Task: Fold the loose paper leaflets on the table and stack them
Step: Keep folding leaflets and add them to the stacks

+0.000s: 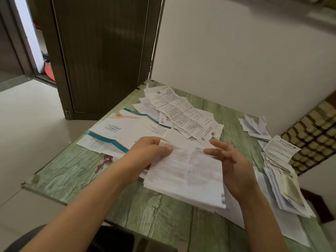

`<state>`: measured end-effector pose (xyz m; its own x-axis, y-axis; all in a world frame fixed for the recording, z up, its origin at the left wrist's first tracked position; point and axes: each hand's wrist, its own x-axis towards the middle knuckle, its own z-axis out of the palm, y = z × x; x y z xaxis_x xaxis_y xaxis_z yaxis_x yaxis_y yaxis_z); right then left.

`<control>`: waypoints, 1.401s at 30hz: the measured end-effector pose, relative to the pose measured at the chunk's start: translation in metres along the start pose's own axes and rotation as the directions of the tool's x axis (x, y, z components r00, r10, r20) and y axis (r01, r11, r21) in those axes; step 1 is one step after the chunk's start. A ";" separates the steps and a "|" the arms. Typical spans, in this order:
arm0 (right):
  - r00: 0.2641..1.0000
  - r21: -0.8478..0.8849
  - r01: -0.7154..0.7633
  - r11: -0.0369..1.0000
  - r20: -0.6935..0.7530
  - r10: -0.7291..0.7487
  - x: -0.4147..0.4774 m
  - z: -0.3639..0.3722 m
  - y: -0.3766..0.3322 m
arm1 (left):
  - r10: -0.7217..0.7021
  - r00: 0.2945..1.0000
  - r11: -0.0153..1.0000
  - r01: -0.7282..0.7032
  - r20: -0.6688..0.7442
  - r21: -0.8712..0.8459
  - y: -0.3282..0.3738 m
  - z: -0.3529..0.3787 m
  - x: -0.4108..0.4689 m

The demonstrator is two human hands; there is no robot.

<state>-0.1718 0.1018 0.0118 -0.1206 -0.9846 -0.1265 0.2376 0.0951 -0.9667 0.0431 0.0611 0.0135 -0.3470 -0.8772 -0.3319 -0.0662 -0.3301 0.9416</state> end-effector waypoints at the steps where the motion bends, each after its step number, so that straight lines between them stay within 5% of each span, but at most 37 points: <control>1: 1.000 -0.018 0.000 1.000 0.026 0.001 0.000 -0.001 0.000 | 0.001 0.999 0.999 -0.002 0.051 0.036 0.001 0.000 -0.001; 7: 0.928 -0.416 -0.087 0.905 0.295 0.225 -0.006 0.006 0.007 | 0.022 0.986 0.977 -0.057 0.168 0.205 -0.003 0.004 -0.003; 14: 0.995 -0.183 0.075 0.980 -0.057 -0.087 0.001 0.007 0.011 | 0.090 0.995 0.982 -0.081 0.046 -0.168 0.000 0.005 -0.002; 21: 0.999 -0.137 0.046 0.990 -0.009 -0.048 -0.001 0.012 0.013 | 0.171 0.977 0.985 -0.173 -0.128 -0.010 -0.008 0.016 -0.001; 42: 0.986 -0.162 0.082 0.983 -0.127 -0.103 0.003 0.010 0.017 | 0.181 0.979 0.973 -0.165 -0.088 0.164 -0.009 0.012 0.001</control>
<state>-0.1587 0.0991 -0.0026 -0.2661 -0.9625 -0.0533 0.0675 0.0366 -0.9970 0.0316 0.0674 0.0056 -0.2693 -0.9498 -0.1593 -0.1601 -0.1190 0.9799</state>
